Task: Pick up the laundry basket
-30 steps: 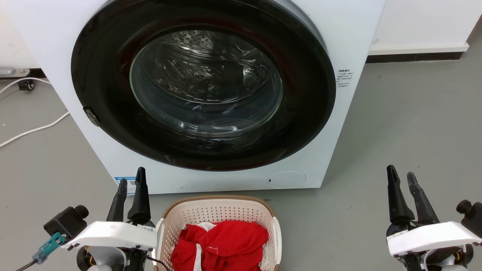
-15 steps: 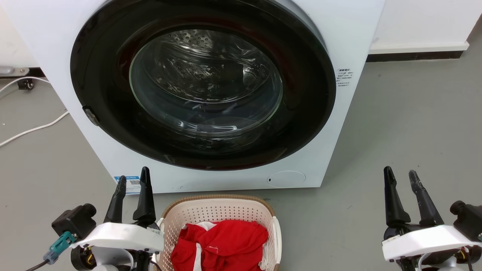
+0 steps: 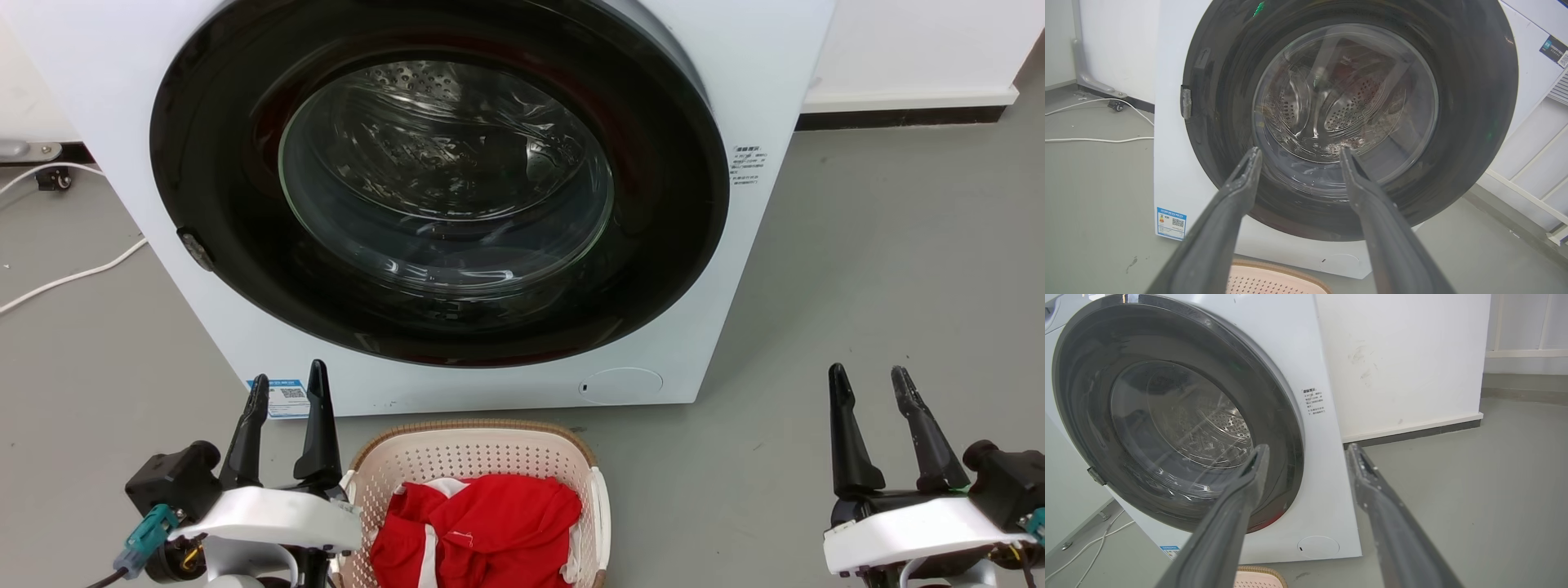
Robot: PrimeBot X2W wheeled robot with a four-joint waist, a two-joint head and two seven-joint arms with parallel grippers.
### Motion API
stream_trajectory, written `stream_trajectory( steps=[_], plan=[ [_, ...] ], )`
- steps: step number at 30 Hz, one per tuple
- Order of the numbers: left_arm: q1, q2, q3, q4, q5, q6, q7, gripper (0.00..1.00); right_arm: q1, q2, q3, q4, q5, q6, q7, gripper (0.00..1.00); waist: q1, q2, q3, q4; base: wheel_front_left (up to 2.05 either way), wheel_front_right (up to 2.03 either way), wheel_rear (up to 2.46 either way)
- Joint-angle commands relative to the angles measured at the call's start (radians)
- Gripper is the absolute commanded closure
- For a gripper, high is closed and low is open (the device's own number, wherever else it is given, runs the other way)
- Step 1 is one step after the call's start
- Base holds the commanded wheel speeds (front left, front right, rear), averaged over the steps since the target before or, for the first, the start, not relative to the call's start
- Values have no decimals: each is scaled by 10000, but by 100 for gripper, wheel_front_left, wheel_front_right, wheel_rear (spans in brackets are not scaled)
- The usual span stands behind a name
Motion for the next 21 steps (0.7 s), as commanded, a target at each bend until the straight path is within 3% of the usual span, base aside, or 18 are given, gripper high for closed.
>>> stream_trajectory(
  steps=[1,21],
  plan=[
    [28,36,-28,-135,312,42,-107,0,5,-29,11,-156,-331,0,-121,0,0,0,6,1,0,0,0],
    [134,39,-101,-184,2132,133,-547,0,184,-30,60,-359,-2261,-1,-553,0,0,0,56,4,0,0,0]
  ],
)
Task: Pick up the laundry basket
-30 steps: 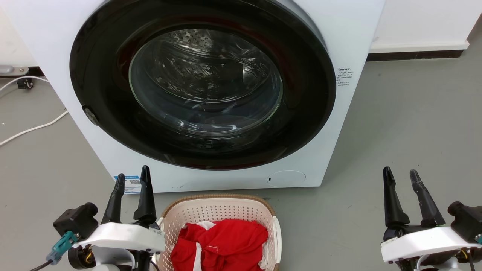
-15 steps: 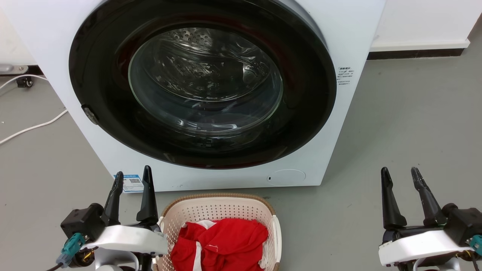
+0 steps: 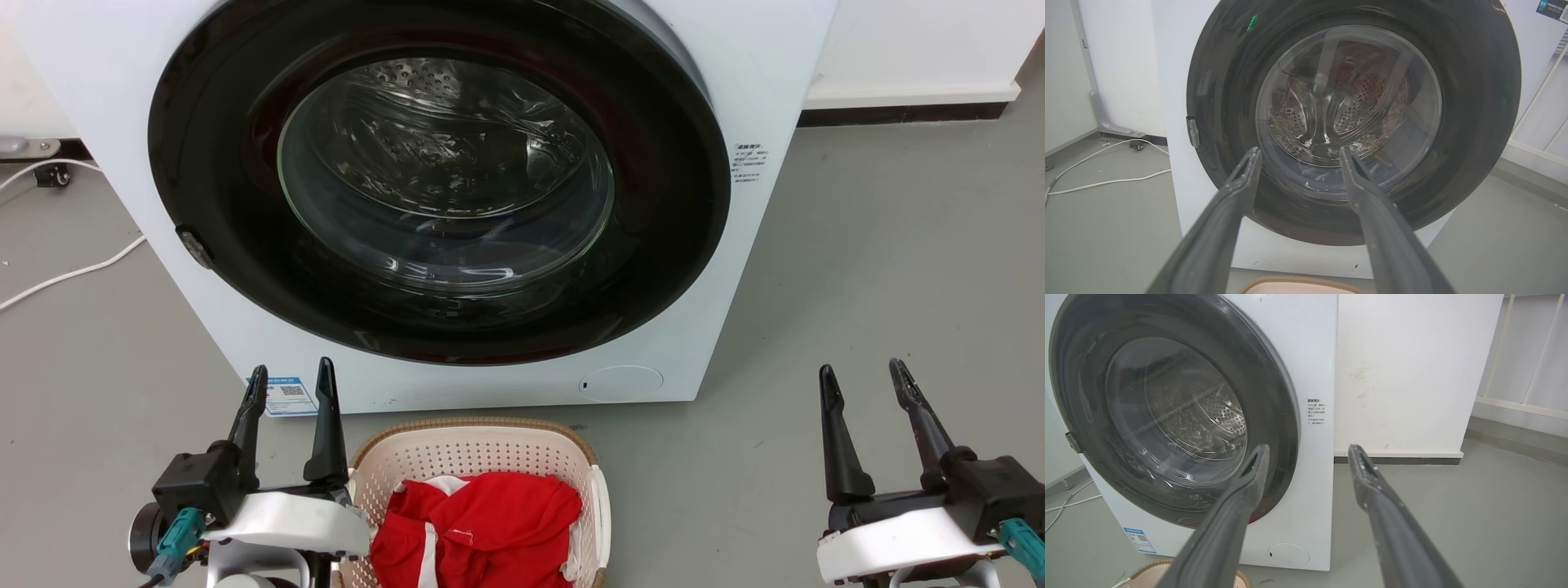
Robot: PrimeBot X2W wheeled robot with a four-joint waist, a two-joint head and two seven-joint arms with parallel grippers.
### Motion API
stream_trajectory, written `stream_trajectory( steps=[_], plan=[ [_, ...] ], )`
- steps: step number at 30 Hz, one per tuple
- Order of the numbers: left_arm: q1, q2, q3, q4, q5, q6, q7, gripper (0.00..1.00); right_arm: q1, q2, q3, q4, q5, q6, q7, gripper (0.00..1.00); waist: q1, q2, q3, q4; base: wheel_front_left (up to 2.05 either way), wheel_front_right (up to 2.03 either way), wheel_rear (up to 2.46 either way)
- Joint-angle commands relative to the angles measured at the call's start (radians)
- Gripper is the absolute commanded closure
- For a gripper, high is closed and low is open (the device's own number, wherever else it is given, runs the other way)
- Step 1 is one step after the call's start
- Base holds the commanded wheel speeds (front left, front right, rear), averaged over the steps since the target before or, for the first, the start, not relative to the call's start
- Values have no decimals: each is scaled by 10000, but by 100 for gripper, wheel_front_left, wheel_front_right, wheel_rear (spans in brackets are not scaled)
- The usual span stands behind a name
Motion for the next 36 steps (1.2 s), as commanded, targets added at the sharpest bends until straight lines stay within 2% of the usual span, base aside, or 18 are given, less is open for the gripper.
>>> stream_trajectory(
  steps=[1,19,36],
  plan=[
    [115,32,-29,-65,289,40,-108,0,112,-30,0,-105,-276,-3,-97,0,0,-1,-7,-2,0,0,0],
    [281,34,-58,99,1434,152,-415,0,321,-28,-178,-39,-1295,-3,-406,0,0,-1,-70,20,0,0,0],
    [332,32,-33,179,1305,180,-417,0,322,-28,-232,141,-817,-5,-395,0,0,-1,-60,10,0,0,0]
  ],
)
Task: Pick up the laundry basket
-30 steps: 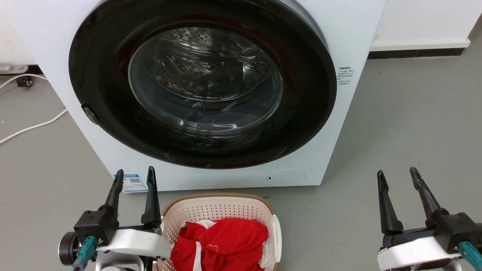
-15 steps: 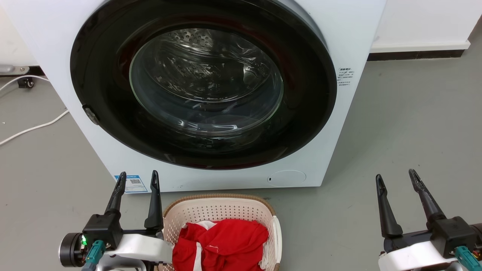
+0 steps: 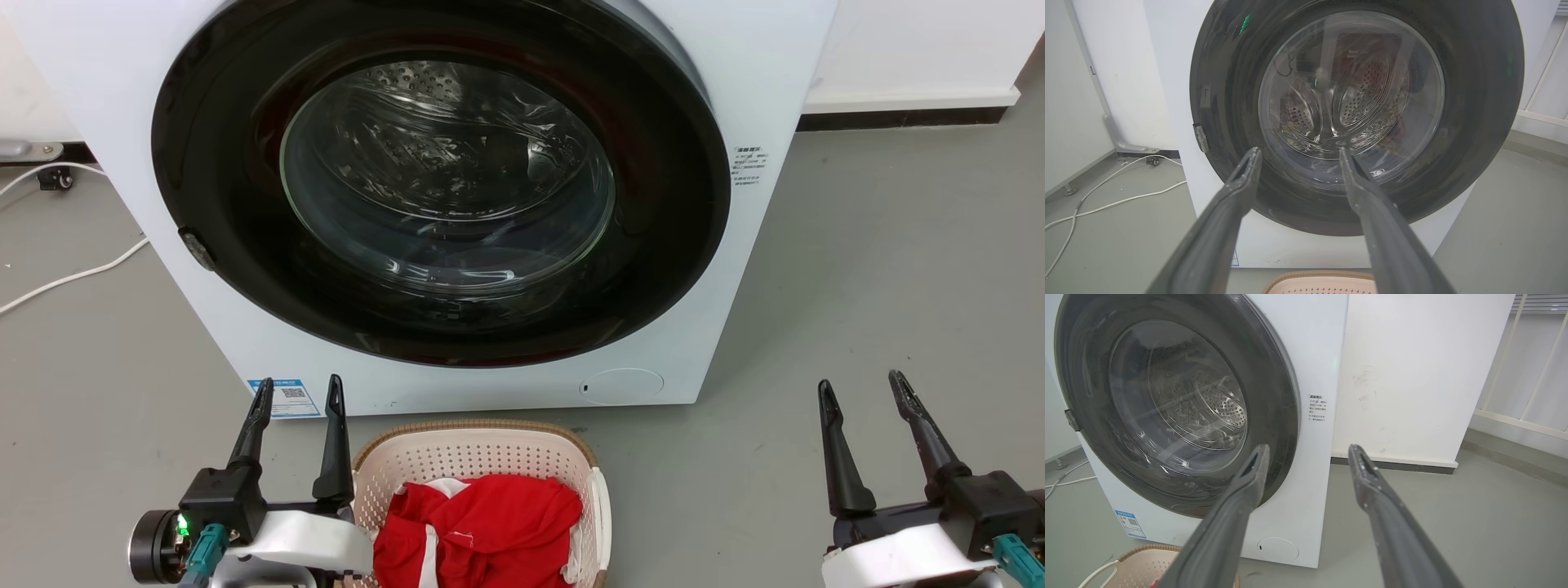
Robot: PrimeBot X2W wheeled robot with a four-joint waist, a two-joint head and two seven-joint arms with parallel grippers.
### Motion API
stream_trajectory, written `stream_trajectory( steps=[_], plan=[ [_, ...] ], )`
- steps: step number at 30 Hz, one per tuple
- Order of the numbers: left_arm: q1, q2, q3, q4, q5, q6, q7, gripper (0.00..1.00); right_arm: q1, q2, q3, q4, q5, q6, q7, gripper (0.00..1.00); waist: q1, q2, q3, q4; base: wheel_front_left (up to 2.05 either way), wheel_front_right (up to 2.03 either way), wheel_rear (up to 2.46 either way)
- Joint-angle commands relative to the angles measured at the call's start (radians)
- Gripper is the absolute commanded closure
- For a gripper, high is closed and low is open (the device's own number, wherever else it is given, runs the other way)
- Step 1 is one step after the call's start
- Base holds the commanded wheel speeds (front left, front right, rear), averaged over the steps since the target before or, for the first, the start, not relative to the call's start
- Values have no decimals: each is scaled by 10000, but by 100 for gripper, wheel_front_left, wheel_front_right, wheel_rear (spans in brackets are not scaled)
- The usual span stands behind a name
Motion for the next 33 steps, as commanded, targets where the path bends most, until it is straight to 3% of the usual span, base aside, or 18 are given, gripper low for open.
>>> stream_trajectory(
  steps=[1,20,33],
  plan=[
    [87,26,-7,12,-30,33,-52,0,94,-26,-19,34,46,-7,-21,0,0,-1,6,1,0,0,0],
    [6,27,197,369,16,241,-43,0,21,-26,26,120,160,-5,-21,0,0,-1,93,1,0,0,0],
    [-1147,178,1287,1787,480,-302,-43,0,-1305,-23,1179,1772,495,-7,-21,0,0,-1,1269,92,0,0,0]
  ],
)
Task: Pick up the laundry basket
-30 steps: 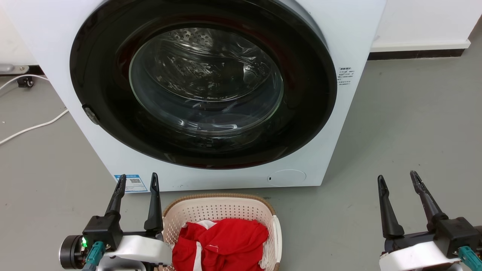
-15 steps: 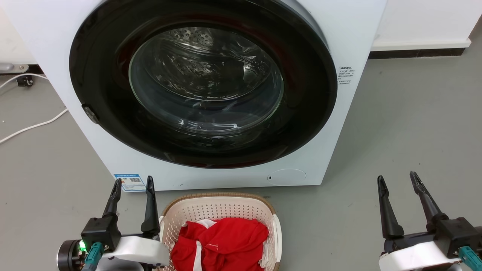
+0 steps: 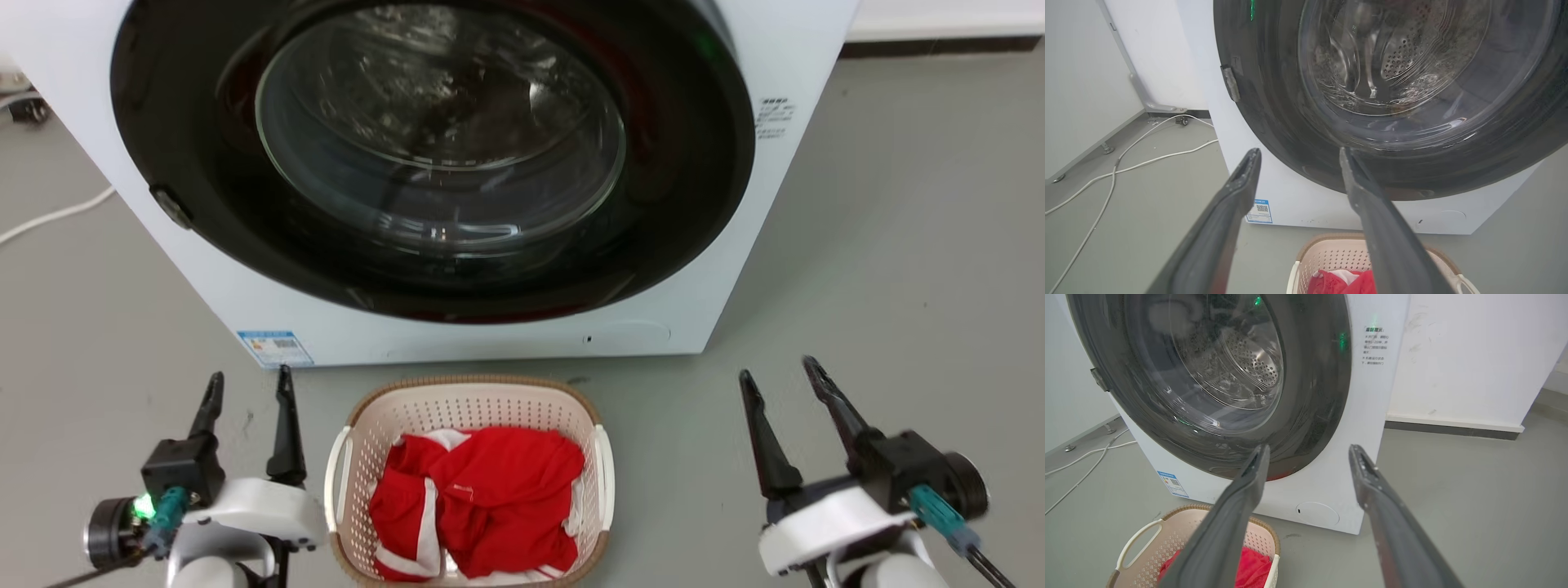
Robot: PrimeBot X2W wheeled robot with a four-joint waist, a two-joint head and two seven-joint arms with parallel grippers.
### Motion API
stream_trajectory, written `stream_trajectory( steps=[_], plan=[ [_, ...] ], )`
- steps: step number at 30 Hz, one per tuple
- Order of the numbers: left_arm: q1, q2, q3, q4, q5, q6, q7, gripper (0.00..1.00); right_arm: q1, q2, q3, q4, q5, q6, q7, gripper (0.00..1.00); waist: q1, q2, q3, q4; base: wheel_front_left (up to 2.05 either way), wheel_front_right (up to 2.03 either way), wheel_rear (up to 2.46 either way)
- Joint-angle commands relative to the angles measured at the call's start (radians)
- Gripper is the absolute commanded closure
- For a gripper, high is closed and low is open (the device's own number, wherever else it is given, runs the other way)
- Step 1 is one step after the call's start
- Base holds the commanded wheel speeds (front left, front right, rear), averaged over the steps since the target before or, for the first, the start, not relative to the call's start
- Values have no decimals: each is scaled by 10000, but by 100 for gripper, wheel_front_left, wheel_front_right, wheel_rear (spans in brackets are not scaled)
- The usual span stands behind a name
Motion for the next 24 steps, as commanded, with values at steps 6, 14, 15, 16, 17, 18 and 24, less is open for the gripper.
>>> stream_trajectory(
  steps=[6,14,15,16,17,18,24],
  plan=[
    [-772,374,355,764,106,-267,-30,0,-1051,-16,598,740,-119,-5,-19,0,0,0,995,118,0,0,0],
    [-1900,821,482,1544,159,-480,-30,0,-2743,-18,1231,1837,-546,-7,-19,0,0,0,2697,174,0,0,0],
    [-2078,869,450,1664,179,-497,-30,0,-2983,-18,1313,1972,-592,-7,-19,0,0,0,2950,185,0,0,0],
    [-2247,902,412,1793,187,-533,-30,0,-3211,-18,1393,2077,-622,-7,-19,0,0,0,3195,190,0,0,0],
    [-2442,943,370,1894,174,-558,-32,0,-3409,-19,1486,2234,-670,-7,-19,0,0,0,3456,193,0,0,0],
    [-2648,995,336,2016,168,-577,-32,0,-3611,-19,1587,2404,-671,-7,-21,0,0,0,3719,198,0,0,0],
    [-3656,1273,133,3051,205,-624,-32,0,-4730,-19,2185,3350,-772,-7,-19,0,0,0,4868,187,0,0,0]
  ],
)
